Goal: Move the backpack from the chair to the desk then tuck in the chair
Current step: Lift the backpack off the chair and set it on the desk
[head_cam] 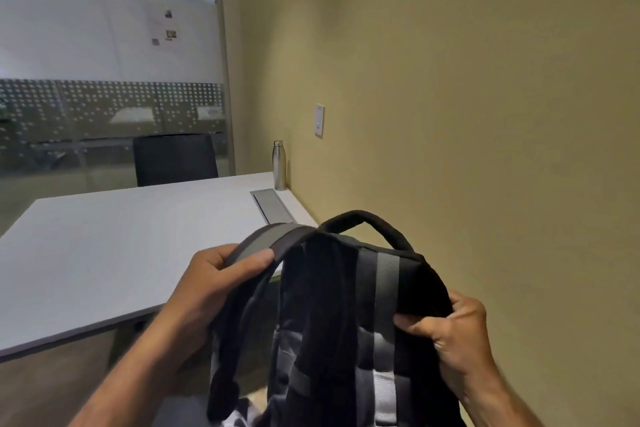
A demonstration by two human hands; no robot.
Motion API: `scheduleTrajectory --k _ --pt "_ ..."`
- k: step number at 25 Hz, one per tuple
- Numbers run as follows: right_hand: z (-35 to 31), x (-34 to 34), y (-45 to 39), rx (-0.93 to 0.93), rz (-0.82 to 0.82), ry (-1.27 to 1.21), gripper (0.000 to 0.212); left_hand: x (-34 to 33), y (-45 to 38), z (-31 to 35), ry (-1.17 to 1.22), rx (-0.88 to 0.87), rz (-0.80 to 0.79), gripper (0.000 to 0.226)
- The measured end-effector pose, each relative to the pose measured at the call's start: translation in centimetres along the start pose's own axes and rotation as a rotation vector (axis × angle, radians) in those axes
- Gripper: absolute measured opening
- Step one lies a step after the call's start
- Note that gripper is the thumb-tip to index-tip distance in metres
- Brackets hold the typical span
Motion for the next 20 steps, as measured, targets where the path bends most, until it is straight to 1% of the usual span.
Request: scheduleTrajectory --k 2,3,4,5,7,8,9,10,11,14,15,18,20 --pt "-0.8 -0.9 -1.8 0.055 0.005 0.003 0.041 0.8 -2.2 -3.1 -0.121 0.061 0.068 0.061" --pt "-1.0 -1.5 -3.3 0.082 0.005 0.005 0.040 0.9 -4.0 -4.8 -0.140 0.087 0.100 0.063" --pt "-1.5 -2.0 -4.6 0.116 0.010 0.006 0.039 0.6 -6.1 -6.1 -0.145 0.109 0.103 0.070" --pt "-2.0 -2.3 -5.6 0.148 0.016 0.009 0.038 0.0 -8.1 -6.9 -0.161 0.138 0.078 0.083" --pt "-2.2 -3.9 -8.8 0.202 0.005 0.017 0.038 -0.2 -13.1 -8.4 -0.135 0.170 -0.029 0.106" --pt "-2.2 -4.8 -10.1 0.223 0.000 0.022 0.038 -0.4 -15.2 -8.8 -0.072 0.165 -0.080 0.111" --pt "-2.1 -5.7 -11.3 0.236 -0.005 0.034 0.038 -0.4 -17.0 -9.3 0.007 0.160 -0.087 0.112" --pt "-1.8 -6.6 -12.5 0.246 -0.008 0.041 0.038 -0.2 -18.6 -9.9 0.075 0.158 -0.055 0.111" --pt "-1.5 -7.3 -13.4 0.257 -0.005 0.043 0.038 -0.1 -19.7 -10.4 0.116 0.151 -0.004 0.105" --pt "-0.6 -9.4 -16.8 0.273 0.000 0.046 0.035 0.5 -23.1 -11.2 0.151 0.108 0.122 0.069" --pt "-0.4 -10.1 -17.9 0.272 0.000 0.046 0.036 0.7 -24.5 -11.2 0.153 0.089 0.142 0.062" --pt "0.4 -11.8 -22.3 0.294 0.011 0.030 0.038 1.3 -29.5 -10.1 0.086 0.022 0.205 0.054" --pt "1.0 -12.8 -26.0 0.332 0.015 0.021 0.037 1.7 -33.6 -9.2 0.053 -0.027 0.240 0.043"
Point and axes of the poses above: each hand's wrist, its own y-axis away from the middle knuckle, its own x-axis out of the back of the hand, z = x × y, the point moved 1 cm from there along -y, towards the middle knuckle, and after that the axes turned 1 degree about x, right-handed, at the moved point
